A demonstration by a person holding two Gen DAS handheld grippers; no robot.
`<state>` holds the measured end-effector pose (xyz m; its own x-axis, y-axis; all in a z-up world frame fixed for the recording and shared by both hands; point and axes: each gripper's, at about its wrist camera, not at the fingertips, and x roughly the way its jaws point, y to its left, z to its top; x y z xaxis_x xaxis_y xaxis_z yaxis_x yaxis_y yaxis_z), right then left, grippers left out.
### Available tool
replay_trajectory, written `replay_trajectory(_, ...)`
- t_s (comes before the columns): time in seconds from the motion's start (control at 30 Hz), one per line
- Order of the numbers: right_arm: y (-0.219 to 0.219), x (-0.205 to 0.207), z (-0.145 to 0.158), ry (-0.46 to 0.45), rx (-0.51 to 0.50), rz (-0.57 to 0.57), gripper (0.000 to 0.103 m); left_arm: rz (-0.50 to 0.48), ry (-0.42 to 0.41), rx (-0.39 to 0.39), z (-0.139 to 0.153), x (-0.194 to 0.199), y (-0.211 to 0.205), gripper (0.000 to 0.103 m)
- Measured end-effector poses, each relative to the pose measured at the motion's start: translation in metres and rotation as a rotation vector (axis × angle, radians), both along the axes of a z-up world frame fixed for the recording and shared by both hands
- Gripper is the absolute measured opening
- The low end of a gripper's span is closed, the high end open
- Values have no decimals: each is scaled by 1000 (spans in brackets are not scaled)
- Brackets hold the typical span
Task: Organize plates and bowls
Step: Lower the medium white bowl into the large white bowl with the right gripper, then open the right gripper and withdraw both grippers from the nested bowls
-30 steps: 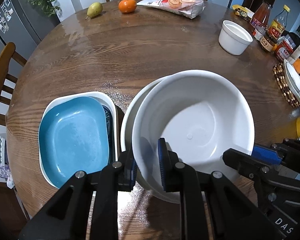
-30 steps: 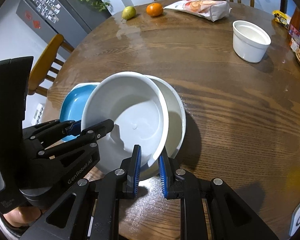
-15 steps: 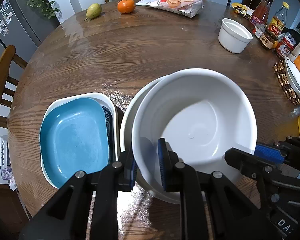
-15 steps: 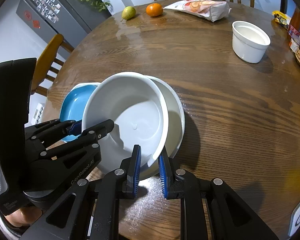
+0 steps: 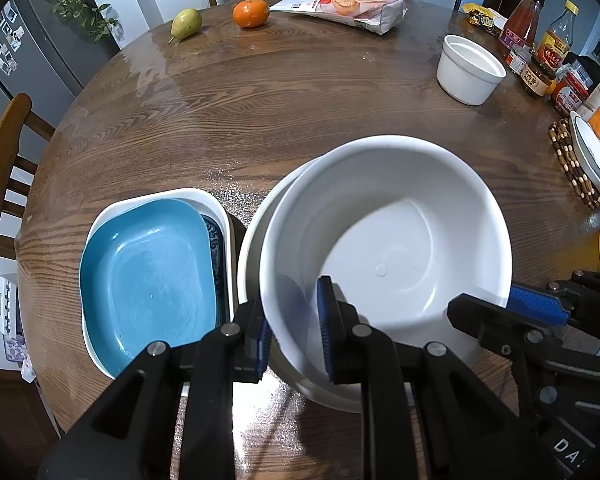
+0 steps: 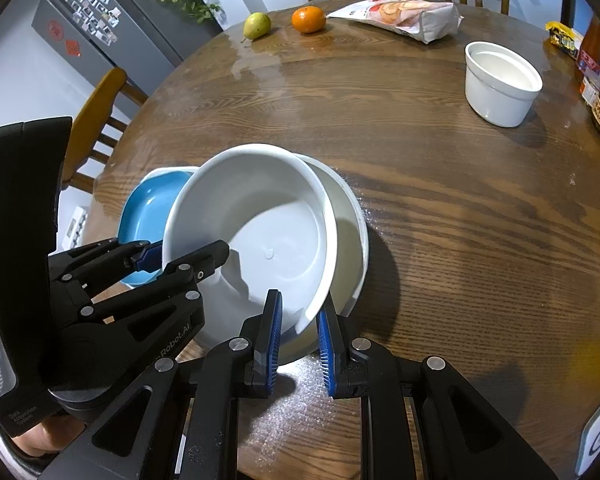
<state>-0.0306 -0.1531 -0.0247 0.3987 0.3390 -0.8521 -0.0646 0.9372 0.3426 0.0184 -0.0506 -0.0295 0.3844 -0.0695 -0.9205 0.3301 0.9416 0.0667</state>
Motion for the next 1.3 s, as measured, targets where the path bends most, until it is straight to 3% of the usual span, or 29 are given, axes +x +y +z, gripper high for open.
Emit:
replay_trajectory(0.83,1,3,-3,26,-5,-16,19,-3,-1,-8,4,-2,0,20)
replay_trajectory(1.3,-1,-1,9,-19,-46,-47,27,-13,-55,-9,16,-3,2,41)
